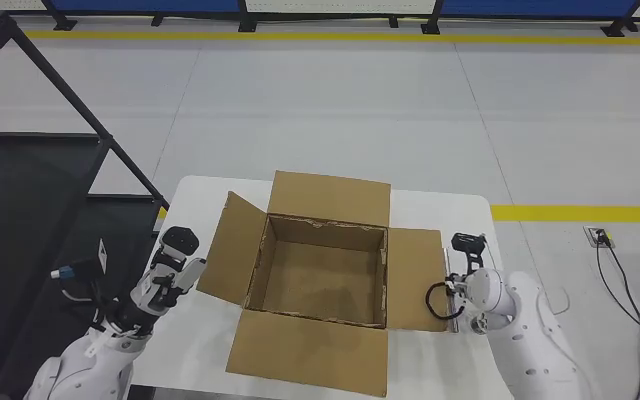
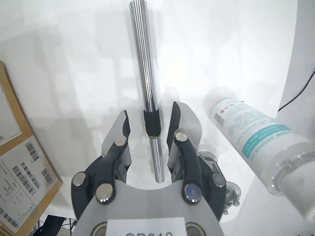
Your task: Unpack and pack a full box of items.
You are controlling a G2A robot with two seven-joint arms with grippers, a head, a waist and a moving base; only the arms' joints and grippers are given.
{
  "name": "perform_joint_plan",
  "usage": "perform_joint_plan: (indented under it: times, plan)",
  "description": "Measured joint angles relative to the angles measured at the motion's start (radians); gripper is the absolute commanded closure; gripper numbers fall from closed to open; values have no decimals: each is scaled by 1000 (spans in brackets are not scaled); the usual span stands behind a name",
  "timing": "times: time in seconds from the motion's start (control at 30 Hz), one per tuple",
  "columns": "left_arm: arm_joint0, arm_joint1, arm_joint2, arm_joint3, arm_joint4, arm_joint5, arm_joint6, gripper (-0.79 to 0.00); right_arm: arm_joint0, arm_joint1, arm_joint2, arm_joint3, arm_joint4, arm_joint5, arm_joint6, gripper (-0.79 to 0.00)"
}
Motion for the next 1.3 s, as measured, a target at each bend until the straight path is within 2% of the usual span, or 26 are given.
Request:
perform_joint_plan:
  times: [0.07,0.1,0.23,0.3,0.33,0.37,0.4,0.53,0.67,0.83,0.9,1.07,1.2,1.3]
  plan:
    - [-2,1,1,1,-1,1,-1,-785,-9,2,7,-31,-1,9,0,-394]
    - [-3,1,2,2,-1,1,-2,-785,-18,3,12,-60,-9,22,3,-446]
    - [-8,2,4,4,-3,-1,-2,-785,-67,8,42,-207,-31,79,19,-523]
    - [-10,3,6,5,-4,-2,-2,-785,-103,11,68,-306,-39,119,30,-505]
    - [-11,3,7,5,-5,-3,-2,-785,-118,12,82,-349,-36,133,34,-545]
    - [-12,3,8,5,-5,-3,-3,-785,-133,13,96,-394,-28,145,37,-637]
    - [-13,4,9,5,-6,-4,-3,-785,-154,14,116,-452,-9,150,39,-779]
    - [-16,6,4,4,8,-17,0,-785,-228,16,164,-636,75,105,11,-785]
    - [-8,9,-19,1,27,-49,7,-785,-320,17,194,-781,198,-21,-76,-785]
    - [20,16,-70,-5,62,-151,-1,-785,-421,30,200,-885,317,-320,-136,-785]
    - [46,21,-99,-4,91,-218,-18,-785,-454,35,194,-909,326,-415,-148,-785]
    - [135,31,-180,7,172,-342,-52,-785,-492,45,172,-927,356,-568,-170,-785]
    - [212,37,-223,12,192,-345,-30,-785,-502,60,145,-930,310,-716,-121,-785]
    - [239,36,-242,32,194,-345,16,-785,-508,68,110,-945,228,-779,-101,-785]
